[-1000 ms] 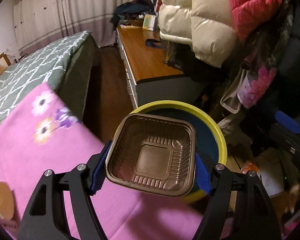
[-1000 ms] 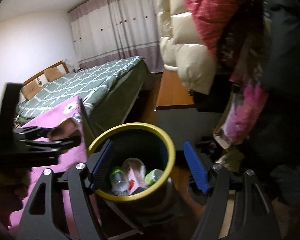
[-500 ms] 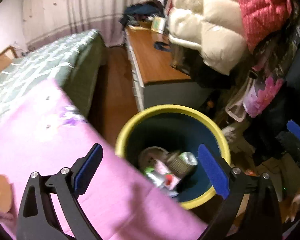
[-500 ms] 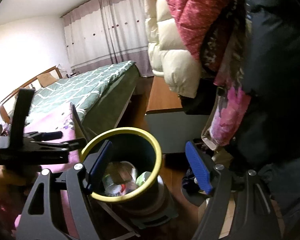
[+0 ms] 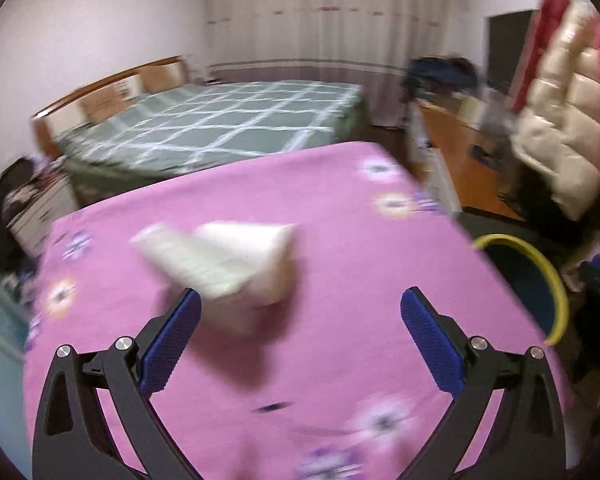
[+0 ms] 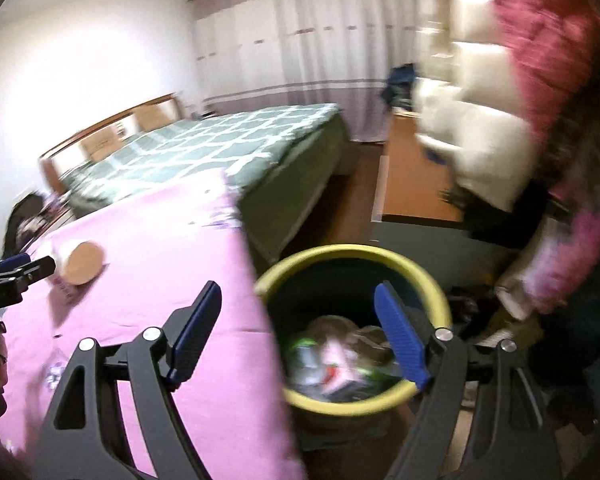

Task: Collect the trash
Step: 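Grasp the white paper cup with the right gripper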

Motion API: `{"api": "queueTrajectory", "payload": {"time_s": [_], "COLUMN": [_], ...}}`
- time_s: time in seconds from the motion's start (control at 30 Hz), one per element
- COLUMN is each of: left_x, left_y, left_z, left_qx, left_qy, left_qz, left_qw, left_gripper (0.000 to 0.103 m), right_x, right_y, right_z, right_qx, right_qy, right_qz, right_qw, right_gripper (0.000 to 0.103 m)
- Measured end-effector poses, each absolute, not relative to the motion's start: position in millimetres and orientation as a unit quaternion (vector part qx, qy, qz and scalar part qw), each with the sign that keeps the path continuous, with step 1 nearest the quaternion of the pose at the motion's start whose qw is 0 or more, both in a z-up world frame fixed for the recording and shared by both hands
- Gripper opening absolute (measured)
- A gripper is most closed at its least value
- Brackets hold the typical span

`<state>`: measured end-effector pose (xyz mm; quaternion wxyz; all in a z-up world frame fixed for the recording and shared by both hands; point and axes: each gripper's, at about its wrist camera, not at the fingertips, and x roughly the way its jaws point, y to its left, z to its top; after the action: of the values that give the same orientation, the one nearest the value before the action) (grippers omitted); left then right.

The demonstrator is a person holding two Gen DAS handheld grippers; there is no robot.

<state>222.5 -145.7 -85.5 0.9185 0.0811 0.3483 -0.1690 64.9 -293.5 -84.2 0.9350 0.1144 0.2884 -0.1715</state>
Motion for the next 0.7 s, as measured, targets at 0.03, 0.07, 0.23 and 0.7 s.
{"api": "queueTrajectory", "payload": {"time_s": [0.03,0.07,0.23,0.7], "left_x": [225,229,253,265], "left_y": [-134,-115,-21,111], "left_z": [-89,-94,-123,-150], "left_qx": [0.079,0.075,0.049,-0.073], "left_qy": [0.350,0.354,0.357,0.353], "left_qz": [-0.157,-0.139,-0.040,0.064], "left_qw": [0.920,0.922,0.932,0.931], "left_gripper": [0.098,0.098,0.098,0.098], "right_x": [73,82,141,272], "right_y": [-286,-279,-222,-125], "right_z": [-83,-83,-75,-83], "right_qx": [0.112,0.109,0.093,0.060], "right_qy": [0.291,0.293,0.300,0.364], "right_qz": [-0.161,-0.148,-0.064,0.030], "right_qw": [0.937,0.938,0.947,0.929], "right_gripper": [0.075,0.075,0.075,0.074]}}
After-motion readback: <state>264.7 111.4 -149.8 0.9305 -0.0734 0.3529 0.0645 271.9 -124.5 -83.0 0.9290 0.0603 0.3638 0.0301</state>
